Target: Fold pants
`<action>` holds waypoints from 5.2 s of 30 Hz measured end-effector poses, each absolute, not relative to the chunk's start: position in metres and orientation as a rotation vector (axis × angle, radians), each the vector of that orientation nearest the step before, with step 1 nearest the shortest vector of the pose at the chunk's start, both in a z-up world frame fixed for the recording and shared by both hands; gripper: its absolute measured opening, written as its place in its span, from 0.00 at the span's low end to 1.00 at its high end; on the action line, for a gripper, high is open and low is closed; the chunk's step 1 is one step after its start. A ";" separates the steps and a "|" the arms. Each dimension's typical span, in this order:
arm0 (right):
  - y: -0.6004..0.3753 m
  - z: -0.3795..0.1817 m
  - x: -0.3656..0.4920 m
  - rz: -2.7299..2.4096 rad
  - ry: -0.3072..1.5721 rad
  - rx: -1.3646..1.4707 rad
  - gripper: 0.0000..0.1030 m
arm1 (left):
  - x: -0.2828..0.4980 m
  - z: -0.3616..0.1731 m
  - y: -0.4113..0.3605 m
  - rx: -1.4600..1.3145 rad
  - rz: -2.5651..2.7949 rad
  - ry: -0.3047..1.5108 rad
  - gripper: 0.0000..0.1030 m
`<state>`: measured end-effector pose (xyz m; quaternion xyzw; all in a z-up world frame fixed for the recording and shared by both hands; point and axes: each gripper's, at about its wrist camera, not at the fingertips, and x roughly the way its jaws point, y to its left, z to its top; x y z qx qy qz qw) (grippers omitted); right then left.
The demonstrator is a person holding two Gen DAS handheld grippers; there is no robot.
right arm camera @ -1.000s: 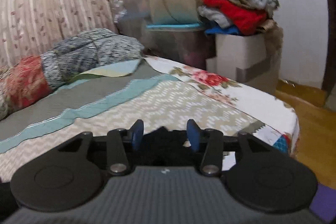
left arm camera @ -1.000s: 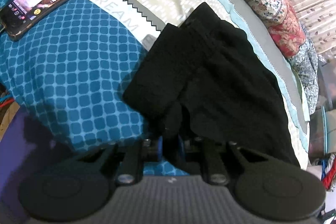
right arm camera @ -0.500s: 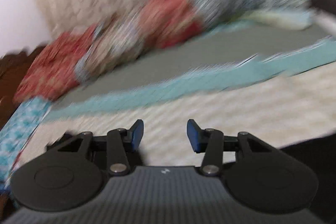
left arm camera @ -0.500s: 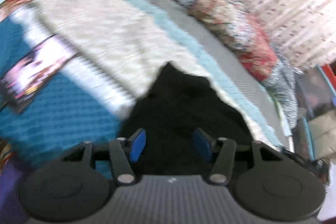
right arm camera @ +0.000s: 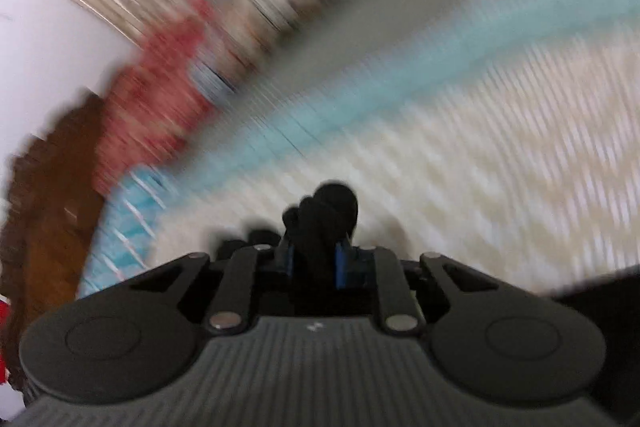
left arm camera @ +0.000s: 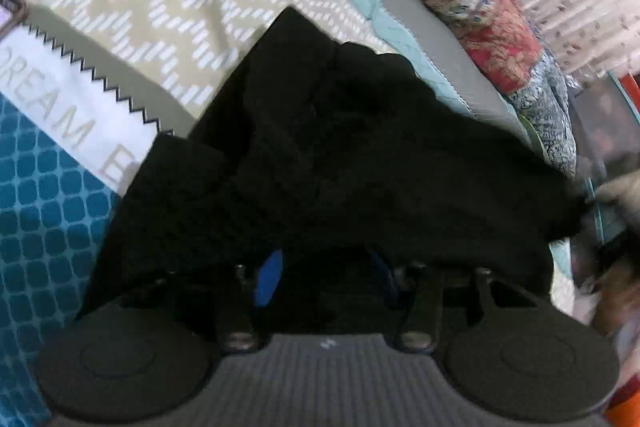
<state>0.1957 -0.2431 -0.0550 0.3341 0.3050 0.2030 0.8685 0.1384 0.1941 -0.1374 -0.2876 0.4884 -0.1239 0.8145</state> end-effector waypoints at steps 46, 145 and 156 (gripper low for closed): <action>-0.353 0.007 0.078 -0.190 0.047 0.532 0.08 | 0.171 -0.061 0.241 -0.601 -0.034 0.689 0.15; -0.490 -0.004 0.073 -0.613 0.186 0.618 0.16 | 0.267 -0.037 0.113 0.003 -0.231 0.724 0.12; -0.465 -0.089 0.076 -0.531 0.408 0.535 0.30 | 0.220 -0.045 0.136 0.031 -0.087 0.758 0.65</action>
